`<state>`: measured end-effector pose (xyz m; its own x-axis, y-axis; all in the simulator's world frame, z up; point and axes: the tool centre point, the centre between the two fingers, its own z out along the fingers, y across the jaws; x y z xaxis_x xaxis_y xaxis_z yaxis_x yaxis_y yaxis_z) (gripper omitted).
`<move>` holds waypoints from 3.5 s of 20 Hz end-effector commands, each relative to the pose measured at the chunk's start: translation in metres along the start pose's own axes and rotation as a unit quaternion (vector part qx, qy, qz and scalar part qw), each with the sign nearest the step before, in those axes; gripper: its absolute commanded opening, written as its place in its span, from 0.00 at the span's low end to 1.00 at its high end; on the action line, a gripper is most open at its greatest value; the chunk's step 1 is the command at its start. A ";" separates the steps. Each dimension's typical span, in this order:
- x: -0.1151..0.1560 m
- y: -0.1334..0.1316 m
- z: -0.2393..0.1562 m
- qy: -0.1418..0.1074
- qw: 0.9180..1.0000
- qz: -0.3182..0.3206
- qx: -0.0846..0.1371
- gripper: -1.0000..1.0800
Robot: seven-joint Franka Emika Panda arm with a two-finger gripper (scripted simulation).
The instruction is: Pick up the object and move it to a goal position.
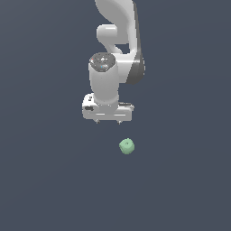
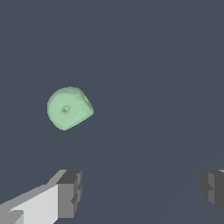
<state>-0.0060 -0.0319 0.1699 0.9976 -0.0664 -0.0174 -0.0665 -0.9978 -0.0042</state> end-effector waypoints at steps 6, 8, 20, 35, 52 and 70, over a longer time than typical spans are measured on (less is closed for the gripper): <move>-0.001 -0.011 0.006 0.000 1.000 -0.016 -0.003 0.96; -0.002 -0.019 0.009 0.000 1.000 -0.026 -0.006 0.96; 0.005 -0.031 0.018 0.000 0.998 -0.061 -0.008 0.96; 0.047 -0.084 0.068 0.006 0.972 -0.236 -0.006 0.96; 0.053 -0.095 0.098 0.007 0.962 -0.271 -0.004 0.96; 0.055 -0.096 0.130 0.008 0.962 -0.273 -0.004 0.00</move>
<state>0.0529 0.0604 0.0394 0.8837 0.4680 -0.0003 0.4680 -0.8837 0.0001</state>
